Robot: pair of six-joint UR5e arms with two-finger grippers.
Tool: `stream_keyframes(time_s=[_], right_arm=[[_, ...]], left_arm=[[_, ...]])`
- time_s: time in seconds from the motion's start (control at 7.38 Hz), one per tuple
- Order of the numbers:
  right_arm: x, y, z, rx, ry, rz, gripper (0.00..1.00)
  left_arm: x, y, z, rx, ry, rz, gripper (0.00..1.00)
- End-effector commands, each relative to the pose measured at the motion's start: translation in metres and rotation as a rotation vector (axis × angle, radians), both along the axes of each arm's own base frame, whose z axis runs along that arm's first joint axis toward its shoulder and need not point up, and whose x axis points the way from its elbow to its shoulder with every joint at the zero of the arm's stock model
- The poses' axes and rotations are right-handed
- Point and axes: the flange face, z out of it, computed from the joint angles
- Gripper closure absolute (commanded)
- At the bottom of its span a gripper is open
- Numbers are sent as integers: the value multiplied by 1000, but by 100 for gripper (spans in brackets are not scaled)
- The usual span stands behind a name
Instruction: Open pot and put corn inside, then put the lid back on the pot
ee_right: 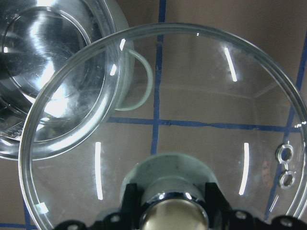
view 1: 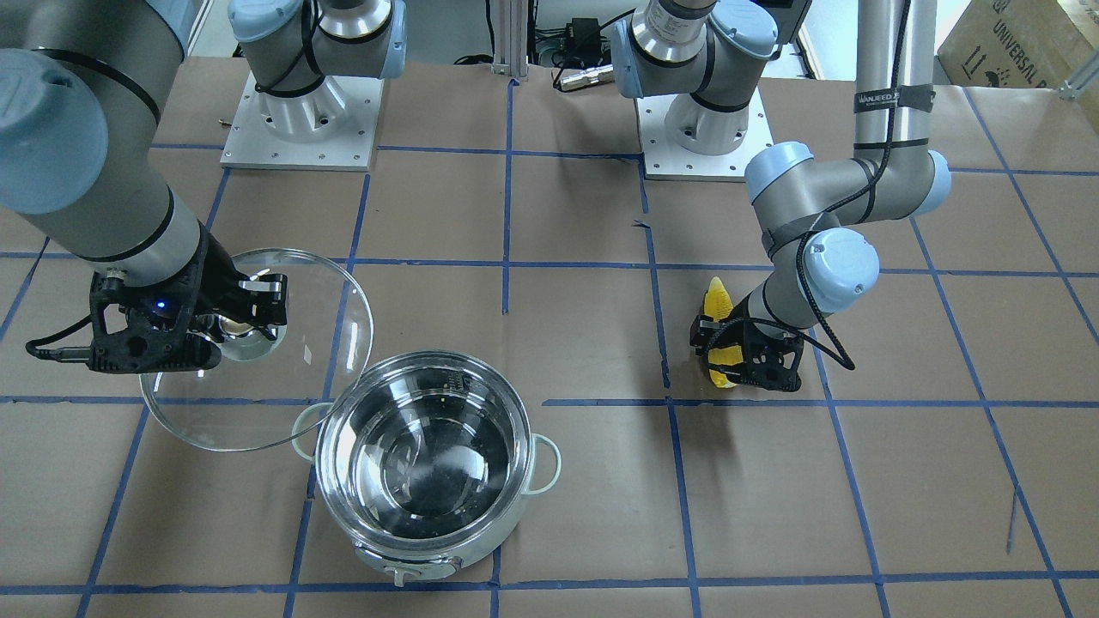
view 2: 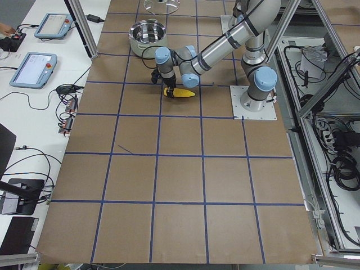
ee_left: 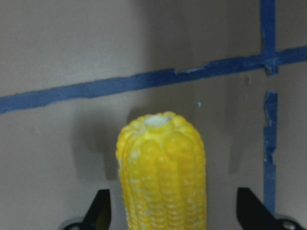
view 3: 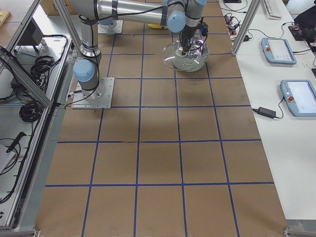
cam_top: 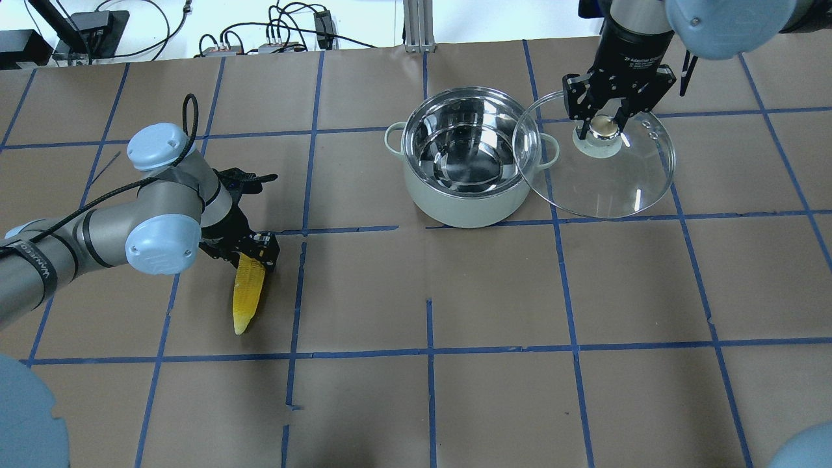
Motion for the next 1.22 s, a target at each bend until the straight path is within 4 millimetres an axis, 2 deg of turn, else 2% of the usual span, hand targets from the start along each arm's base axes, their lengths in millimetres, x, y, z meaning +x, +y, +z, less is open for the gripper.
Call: stream_keyframes(time_s=[0.0,0.14,0.41,0.68,0.81,1.08], right_arm=[[0,0,0,-2,-2,-1,70],[0,0,1,-4,-2,1,70],[-6,1,0,0,2,0,70],[-7,2,2,-3,8,5,69],[-9,2,1,-1,12,5,70],[-32,-1,1,1,11,-9,70]], left_arm=[[0,-2,15,-32,-23,7,89],[-3,-8,31,-59,-25,19,89],[-55,-40,76,-115,-35,34,89],[-116,-88,121,-122,-37,26,89],[-157,-108,139,-151,-24,19,89],[-220,-140,184,-156,-16,-5,89]])
